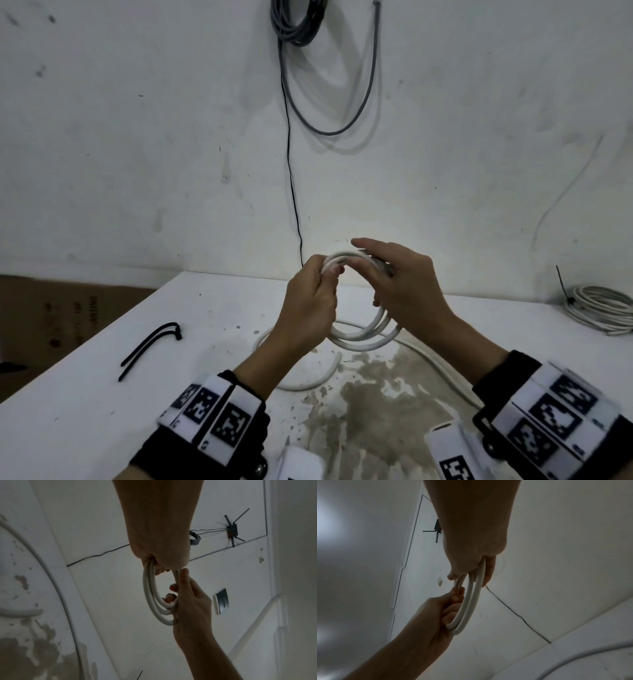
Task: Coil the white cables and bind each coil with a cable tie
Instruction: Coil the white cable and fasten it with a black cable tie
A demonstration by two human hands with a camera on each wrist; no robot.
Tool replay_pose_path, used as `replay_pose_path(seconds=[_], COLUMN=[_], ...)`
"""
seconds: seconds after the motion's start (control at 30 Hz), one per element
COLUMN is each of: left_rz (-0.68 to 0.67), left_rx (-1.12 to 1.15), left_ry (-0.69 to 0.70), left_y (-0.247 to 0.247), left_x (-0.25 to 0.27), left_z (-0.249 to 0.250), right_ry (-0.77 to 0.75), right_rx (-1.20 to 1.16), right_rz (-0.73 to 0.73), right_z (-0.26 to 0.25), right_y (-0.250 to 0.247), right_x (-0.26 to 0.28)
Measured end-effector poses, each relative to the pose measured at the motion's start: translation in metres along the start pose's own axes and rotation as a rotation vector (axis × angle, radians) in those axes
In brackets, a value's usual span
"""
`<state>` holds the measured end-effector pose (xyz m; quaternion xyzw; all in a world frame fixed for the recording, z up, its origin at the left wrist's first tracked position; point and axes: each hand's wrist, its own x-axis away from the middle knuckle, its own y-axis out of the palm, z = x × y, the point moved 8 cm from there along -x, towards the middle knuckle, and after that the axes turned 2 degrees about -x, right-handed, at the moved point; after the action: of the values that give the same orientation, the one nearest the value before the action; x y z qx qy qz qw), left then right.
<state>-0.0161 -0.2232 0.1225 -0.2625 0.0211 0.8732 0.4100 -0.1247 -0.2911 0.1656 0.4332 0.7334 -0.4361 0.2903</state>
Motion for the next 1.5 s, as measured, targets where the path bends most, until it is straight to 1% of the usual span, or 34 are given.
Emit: replay_pose_path(seconds=[0.03,0.13,0.2,0.23,0.3,0.37,0.5,0.57,0.63,0.67,0.77,0.83,0.9,0.97,1.07,1.17,1.23,1.27,1.33,1.43,1.5], left_rz=[0.027,0.054,0.082,0.097,0.105,0.055,-0.063,-0.102,-0.118,-0.121,-0.137,-0.166,-0.213,-0.256,-0.310,-0.355,-0.369,-0.355,-0.281,-0.105,0.025], left_rx=[0.015,0.128,0.146,0.123,0.067,0.016,-0.087,-0.100,-0.112,-0.125,-0.159,-0.132,-0.103,-0.191,-0.273,-0.346,-0.332,-0.316,-0.277,-0.261,-0.256], left_ry=[-0.027,-0.113,-0.107,-0.089,-0.060,-0.056,-0.064,-0.075,-0.087,-0.088,-0.084,-0.114,-0.141,-0.109,-0.043,0.026,0.049,0.052,0.047,0.059,0.055], left_y=[-0.002,-0.003,-0.005,-0.007,-0.013,-0.014,-0.013,-0.012,-0.011,-0.010,-0.008,-0.007,-0.006,-0.006,-0.004,0.000,0.004,0.005,0.004,-0.004,-0.016], left_x=[-0.001,-0.001,0.002,0.003,0.003,0.003,0.006,0.008,0.009,0.009,0.011,0.012,0.012,0.011,0.009,0.010,0.011,0.012,0.012,0.006,0.000], left_z=[-0.002,-0.005,-0.004,-0.003,-0.002,-0.002,-0.001,0.000,0.000,-0.001,-0.001,-0.004,-0.007,-0.007,-0.002,0.003,0.005,0.004,0.003,0.005,0.006], right_ry=[0.003,0.035,0.054,0.085,0.211,0.352,0.549,0.619,0.622,0.595,0.467,0.440,0.434,0.403,0.399,0.451,0.487,0.497,0.513,0.533,0.482], right_rx=[0.018,0.096,0.121,0.083,-0.116,-0.335,-0.563,-0.670,-0.728,-0.713,-0.497,-0.360,-0.310,-0.276,-0.274,-0.352,-0.398,-0.400,-0.391,-0.380,-0.259], right_rz=[-0.004,0.003,-0.021,-0.044,-0.058,-0.005,0.126,0.135,0.106,0.076,-0.065,-0.140,-0.171,-0.186,-0.227,-0.337,-0.395,-0.406,-0.402,-0.331,-0.278], right_z=[0.000,0.004,0.004,0.003,0.004,0.008,0.023,0.029,0.027,0.025,0.014,0.015,0.015,0.013,0.012,0.014,0.016,0.016,0.015,0.017,0.019], right_y=[0.004,0.011,0.015,0.018,0.022,0.022,0.020,0.023,0.027,0.029,0.033,0.034,0.033,0.031,0.031,0.036,0.038,0.038,0.036,0.029,0.021], right_x=[0.001,0.003,0.004,0.004,0.005,0.004,0.005,0.007,0.008,0.008,0.008,0.009,0.007,0.004,0.002,0.004,0.008,0.008,0.008,0.005,0.005])
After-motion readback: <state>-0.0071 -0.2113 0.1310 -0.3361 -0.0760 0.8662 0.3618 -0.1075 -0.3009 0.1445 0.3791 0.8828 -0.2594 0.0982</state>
